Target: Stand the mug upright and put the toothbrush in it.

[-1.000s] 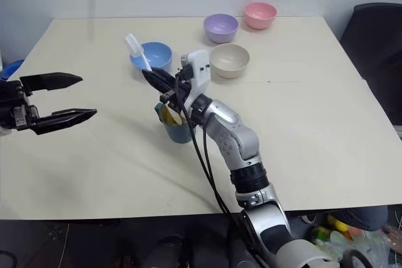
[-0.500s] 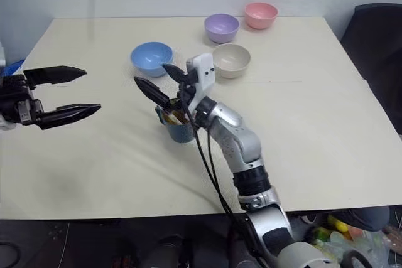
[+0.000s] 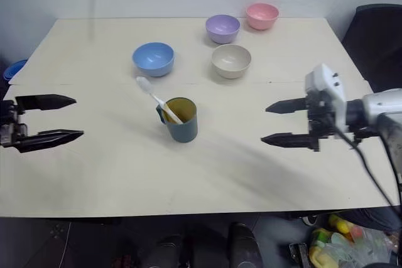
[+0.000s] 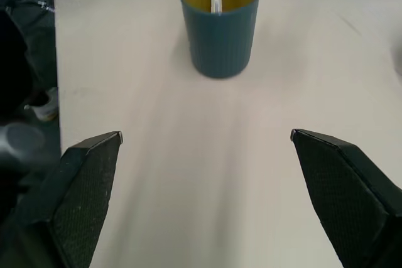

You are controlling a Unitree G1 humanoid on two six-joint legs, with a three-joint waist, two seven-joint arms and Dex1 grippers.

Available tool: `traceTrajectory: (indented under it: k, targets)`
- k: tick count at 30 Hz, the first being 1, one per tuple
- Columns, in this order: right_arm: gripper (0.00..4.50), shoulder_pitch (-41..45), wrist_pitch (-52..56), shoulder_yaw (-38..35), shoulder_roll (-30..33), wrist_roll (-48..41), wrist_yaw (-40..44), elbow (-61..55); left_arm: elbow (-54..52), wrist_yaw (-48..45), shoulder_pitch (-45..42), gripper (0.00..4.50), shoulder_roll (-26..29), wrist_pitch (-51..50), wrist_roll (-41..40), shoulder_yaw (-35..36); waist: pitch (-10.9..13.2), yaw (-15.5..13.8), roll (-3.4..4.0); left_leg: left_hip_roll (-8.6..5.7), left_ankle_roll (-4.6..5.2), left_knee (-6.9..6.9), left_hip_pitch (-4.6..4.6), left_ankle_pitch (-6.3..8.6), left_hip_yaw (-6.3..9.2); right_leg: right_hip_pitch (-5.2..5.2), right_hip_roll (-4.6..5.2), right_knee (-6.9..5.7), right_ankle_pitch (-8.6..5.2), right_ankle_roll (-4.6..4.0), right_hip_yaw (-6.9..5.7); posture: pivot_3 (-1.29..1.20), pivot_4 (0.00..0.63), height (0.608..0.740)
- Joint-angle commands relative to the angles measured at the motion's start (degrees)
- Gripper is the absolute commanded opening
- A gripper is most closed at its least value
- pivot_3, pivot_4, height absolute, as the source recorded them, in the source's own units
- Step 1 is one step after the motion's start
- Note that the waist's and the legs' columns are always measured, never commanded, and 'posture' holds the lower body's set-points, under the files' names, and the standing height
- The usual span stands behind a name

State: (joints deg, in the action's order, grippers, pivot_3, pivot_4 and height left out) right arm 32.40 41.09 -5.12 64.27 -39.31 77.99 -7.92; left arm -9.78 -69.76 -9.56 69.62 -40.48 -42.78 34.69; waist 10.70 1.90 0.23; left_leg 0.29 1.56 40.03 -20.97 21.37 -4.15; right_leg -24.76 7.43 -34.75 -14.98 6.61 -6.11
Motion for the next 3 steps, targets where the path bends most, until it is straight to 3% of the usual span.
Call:
traceTrajectory:
  k: [1,3]
  targets:
    - [4.48,1.8,-1.6,-1.1,0.5,0.6,1.9,1.8,3.2,-3.7,0.1,4.5,3.1,0.6,1.1,3.5,0.0,-0.2,0.02,0.06,0.0,0.01,-0.05,0.0,-0.05,-0.07,0.01,-0.02,0.0,0.0,0.01,0.0,0.15,0.74]
    - [4.48,2.5,-2.0,-1.1,-0.5,1.0,0.9,2.2,4.4,-5.0,-0.1,4.5,3.6,2.4,2.2,3.5,0.0,-0.3,0.05,0.01,0.0,0.03,-0.1,0.0,-0.07,-0.14,0.08,-0.06,0.0,0.0,0.03,0.0,0.15,0.74]
